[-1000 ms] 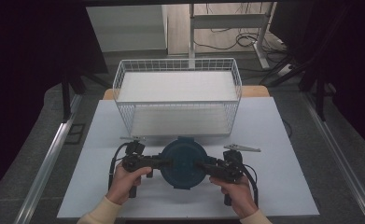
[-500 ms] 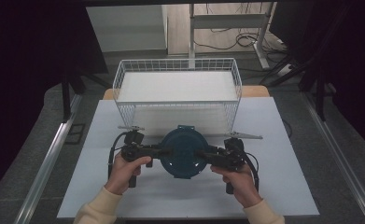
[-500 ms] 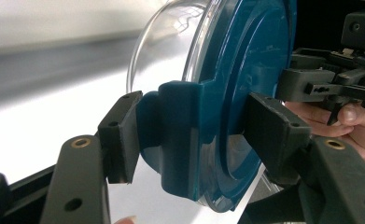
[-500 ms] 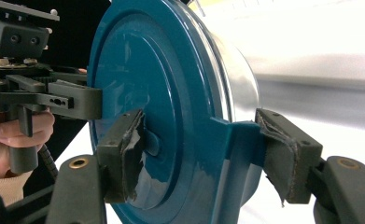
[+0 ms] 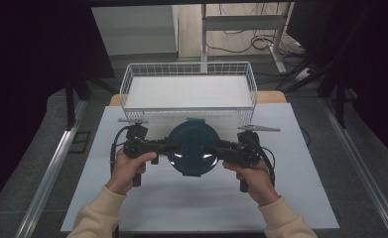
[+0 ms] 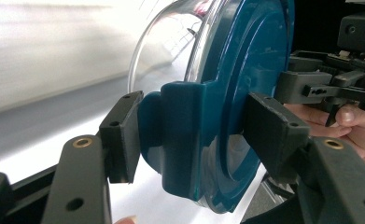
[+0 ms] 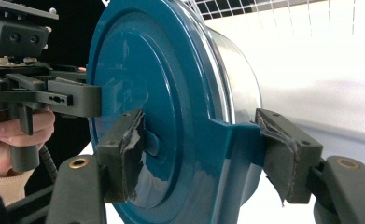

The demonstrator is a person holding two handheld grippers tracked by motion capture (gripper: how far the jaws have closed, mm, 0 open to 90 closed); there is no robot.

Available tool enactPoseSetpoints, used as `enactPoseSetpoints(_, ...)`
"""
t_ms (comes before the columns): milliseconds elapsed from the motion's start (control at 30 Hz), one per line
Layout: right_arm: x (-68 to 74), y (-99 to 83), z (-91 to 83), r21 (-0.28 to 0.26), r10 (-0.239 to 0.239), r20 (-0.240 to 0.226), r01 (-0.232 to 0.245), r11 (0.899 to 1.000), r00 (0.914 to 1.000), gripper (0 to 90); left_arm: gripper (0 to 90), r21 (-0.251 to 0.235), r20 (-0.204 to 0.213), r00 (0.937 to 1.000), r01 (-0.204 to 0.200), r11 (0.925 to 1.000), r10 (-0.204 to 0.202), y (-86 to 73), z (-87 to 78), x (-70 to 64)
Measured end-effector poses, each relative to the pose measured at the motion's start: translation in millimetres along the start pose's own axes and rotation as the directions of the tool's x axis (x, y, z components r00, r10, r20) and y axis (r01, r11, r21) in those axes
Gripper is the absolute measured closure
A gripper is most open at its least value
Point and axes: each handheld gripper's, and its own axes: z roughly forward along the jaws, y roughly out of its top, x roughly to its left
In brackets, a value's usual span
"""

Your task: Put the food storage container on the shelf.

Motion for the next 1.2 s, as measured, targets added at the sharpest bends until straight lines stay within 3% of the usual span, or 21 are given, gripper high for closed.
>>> enactPoseSetpoints(733,12.3,41.2,-8.0,-0.018,-0.047,0.007,0.047,0.999,0.9989,35.4,39.7,-0.024,0.006,0.9991,-0.042,0.9988,0.042,38.0,-15.4,-11.8)
enactPoseSetpoints(1200,21.4,94.5,-14.2,-0.02,-0.09,0.011,0.091,0.996,0.9958,35.6,39.4,-0.07,0.003,0.9976,-0.069,0.9951,0.07,82.6,-26.9,-21.4)
